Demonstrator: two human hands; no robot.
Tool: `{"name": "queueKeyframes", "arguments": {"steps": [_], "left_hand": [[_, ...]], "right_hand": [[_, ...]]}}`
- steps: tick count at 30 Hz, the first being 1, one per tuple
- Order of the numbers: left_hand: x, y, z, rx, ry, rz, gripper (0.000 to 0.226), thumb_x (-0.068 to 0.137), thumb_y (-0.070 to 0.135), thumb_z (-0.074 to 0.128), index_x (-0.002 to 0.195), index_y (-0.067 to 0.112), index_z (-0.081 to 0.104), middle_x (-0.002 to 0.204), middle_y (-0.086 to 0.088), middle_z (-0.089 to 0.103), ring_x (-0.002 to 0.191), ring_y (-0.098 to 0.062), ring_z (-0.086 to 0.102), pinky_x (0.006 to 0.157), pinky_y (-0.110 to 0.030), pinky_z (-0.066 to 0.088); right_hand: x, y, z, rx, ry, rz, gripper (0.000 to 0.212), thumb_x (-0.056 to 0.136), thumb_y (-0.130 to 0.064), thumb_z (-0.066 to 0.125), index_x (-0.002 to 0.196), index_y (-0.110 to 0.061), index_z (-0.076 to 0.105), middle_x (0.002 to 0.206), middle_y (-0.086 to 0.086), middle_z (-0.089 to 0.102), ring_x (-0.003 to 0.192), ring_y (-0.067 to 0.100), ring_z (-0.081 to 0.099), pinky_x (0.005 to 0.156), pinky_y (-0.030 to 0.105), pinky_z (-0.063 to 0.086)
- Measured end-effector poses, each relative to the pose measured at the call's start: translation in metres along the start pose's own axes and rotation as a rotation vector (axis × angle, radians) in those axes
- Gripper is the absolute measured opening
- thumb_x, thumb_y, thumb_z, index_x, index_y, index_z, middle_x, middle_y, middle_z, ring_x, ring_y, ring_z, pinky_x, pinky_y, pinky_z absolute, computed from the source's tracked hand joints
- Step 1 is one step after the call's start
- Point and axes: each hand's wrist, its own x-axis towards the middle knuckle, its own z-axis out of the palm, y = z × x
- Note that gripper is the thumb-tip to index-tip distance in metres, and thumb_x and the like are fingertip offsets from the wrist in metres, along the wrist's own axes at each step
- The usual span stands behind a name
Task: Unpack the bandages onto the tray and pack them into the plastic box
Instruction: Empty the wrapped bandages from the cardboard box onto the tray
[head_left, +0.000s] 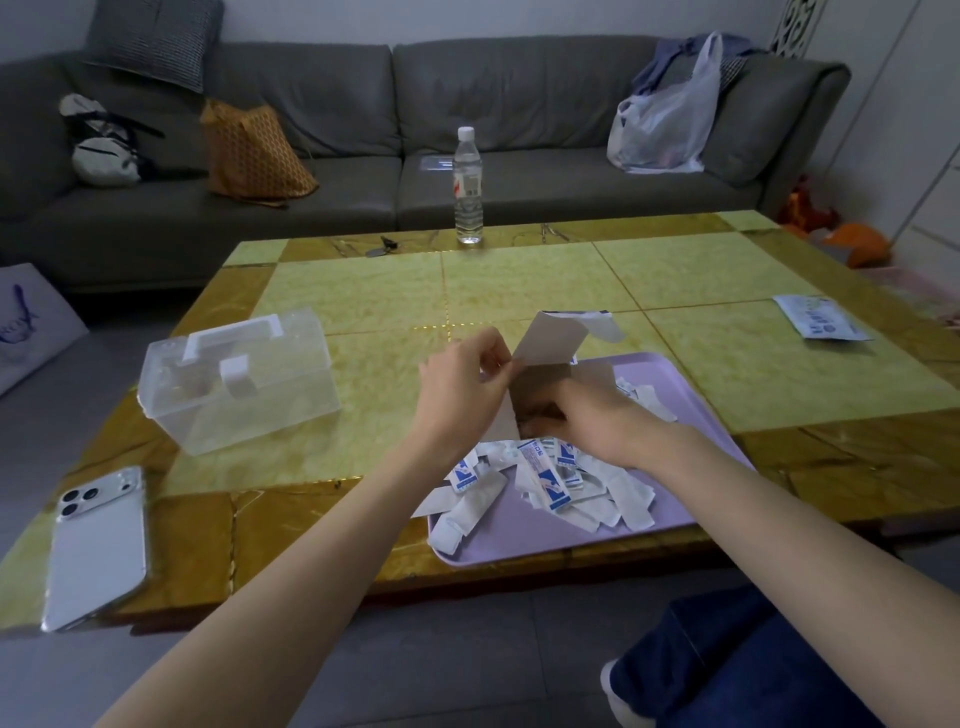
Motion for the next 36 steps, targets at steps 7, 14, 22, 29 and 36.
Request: {"name": "queueKeyframes", "arguments": {"steps": [7, 14, 22, 29, 36], "left_hand": [[-0.005, 0.001, 0.0, 0.052, -0.023, 0.054, 0.019, 0.086, 0.021, 0.065, 0.072, 0.021, 0.052, 0.07, 0.001, 0.06, 0.078, -0.021, 0.051, 0.083, -0.045, 0.044], [-0.004, 0.005, -0.002, 0.041, -0.036, 0.048, 0.021, 0.087, 0.021, 0.064, 0.071, 0.02, 0.051, 0.068, 0.004, 0.057, 0.079, -0.02, 0.051, 0.082, -0.046, 0.044], [-0.003, -0.005, -0.009, 0.075, -0.01, 0.076, 0.018, 0.087, 0.019, 0.064, 0.072, 0.016, 0.054, 0.069, 0.0, 0.059, 0.076, -0.023, 0.053, 0.081, -0.046, 0.045], [0.012, -0.031, -0.031, 0.299, 0.091, 0.054, 0.011, 0.088, 0.014, 0.059, 0.079, 0.009, 0.058, 0.071, -0.006, 0.061, 0.078, -0.029, 0.053, 0.082, -0.041, 0.038], [0.021, -0.042, -0.042, 0.333, 0.193, 0.003, 0.008, 0.089, 0.015, 0.057, 0.082, 0.011, 0.058, 0.074, -0.003, 0.06, 0.078, -0.024, 0.052, 0.084, -0.041, 0.038]], "right_hand": [[0.008, 0.005, 0.011, -0.266, 0.146, 0.043, 0.009, 0.088, -0.032, 0.054, 0.085, -0.025, 0.057, 0.097, -0.003, 0.064, 0.092, 0.023, 0.06, 0.07, 0.026, 0.041], [0.021, 0.0, 0.014, -0.596, 0.118, 0.161, 0.021, 0.093, -0.025, 0.05, 0.11, -0.015, 0.06, 0.103, 0.005, 0.065, 0.094, 0.025, 0.061, 0.063, 0.026, 0.037], [0.031, 0.007, 0.025, -0.606, 0.213, 0.202, 0.03, 0.09, -0.014, 0.05, 0.116, -0.023, 0.06, 0.101, 0.004, 0.066, 0.092, 0.027, 0.063, 0.062, 0.026, 0.034], [0.01, 0.012, 0.006, -0.293, 0.241, 0.254, 0.037, 0.098, -0.036, 0.04, 0.067, -0.016, 0.04, 0.077, 0.008, 0.057, 0.075, 0.029, 0.058, 0.06, 0.032, 0.038], [0.009, 0.034, 0.009, -0.247, 0.228, 0.42, 0.029, 0.099, -0.03, 0.039, 0.08, -0.015, 0.055, 0.083, 0.008, 0.061, 0.08, 0.027, 0.061, 0.063, 0.03, 0.04]]}}
